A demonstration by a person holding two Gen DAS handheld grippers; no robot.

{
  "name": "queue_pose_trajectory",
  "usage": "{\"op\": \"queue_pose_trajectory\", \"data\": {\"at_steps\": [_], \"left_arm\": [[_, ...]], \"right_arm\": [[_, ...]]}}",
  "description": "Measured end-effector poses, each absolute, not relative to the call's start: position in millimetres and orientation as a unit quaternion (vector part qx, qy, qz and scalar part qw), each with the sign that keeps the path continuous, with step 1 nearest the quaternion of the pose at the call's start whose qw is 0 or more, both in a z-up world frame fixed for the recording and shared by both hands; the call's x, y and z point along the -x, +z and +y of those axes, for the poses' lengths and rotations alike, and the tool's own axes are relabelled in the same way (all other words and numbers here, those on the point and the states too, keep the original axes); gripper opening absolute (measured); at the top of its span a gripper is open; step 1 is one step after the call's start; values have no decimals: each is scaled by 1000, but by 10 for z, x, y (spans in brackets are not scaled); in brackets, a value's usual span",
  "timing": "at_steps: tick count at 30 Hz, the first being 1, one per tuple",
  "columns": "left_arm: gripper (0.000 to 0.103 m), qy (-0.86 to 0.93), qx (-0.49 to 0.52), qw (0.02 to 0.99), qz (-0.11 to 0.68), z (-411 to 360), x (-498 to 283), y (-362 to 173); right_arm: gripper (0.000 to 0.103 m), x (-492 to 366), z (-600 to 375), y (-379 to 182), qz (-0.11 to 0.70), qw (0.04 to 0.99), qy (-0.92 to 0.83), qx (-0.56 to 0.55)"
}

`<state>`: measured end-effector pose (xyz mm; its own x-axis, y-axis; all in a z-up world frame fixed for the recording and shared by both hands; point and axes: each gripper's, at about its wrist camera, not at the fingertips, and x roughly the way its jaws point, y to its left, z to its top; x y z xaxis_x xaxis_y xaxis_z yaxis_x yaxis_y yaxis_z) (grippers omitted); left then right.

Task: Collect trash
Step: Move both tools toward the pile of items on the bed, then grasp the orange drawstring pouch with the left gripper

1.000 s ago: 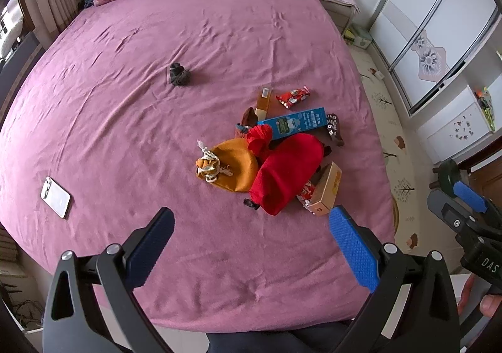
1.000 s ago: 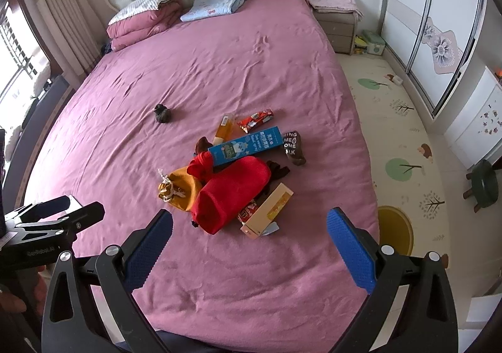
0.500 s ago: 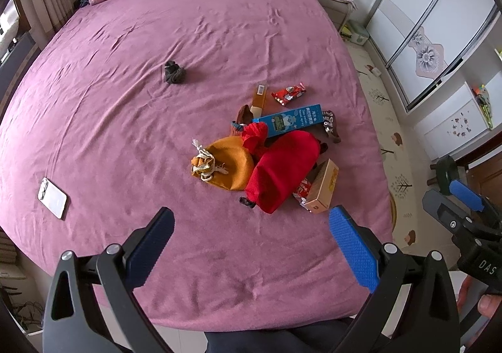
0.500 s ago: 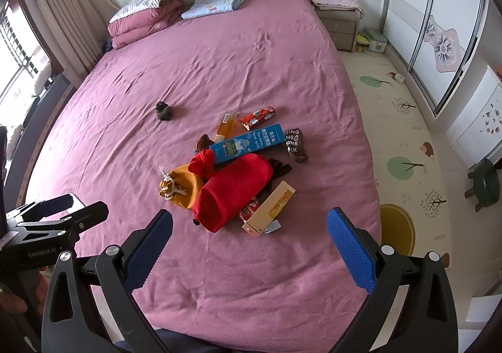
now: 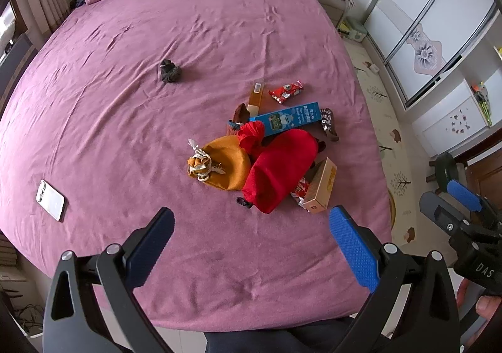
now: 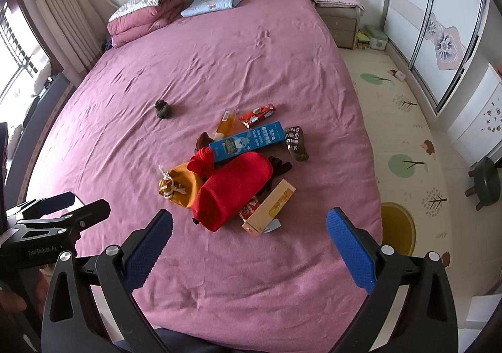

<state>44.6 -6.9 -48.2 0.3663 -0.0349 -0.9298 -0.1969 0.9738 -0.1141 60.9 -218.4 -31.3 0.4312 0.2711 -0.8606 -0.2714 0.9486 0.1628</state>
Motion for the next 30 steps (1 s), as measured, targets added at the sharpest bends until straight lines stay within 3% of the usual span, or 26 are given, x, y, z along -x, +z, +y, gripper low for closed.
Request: {"op": "queue_pose_trajectory", "data": {"at_steps": [30], "left_arm": [[99,101,167,771,607,460,-678,-1142]], "right_arm": [[94,-1082,-1768,-828,551,806,215,14]]}}
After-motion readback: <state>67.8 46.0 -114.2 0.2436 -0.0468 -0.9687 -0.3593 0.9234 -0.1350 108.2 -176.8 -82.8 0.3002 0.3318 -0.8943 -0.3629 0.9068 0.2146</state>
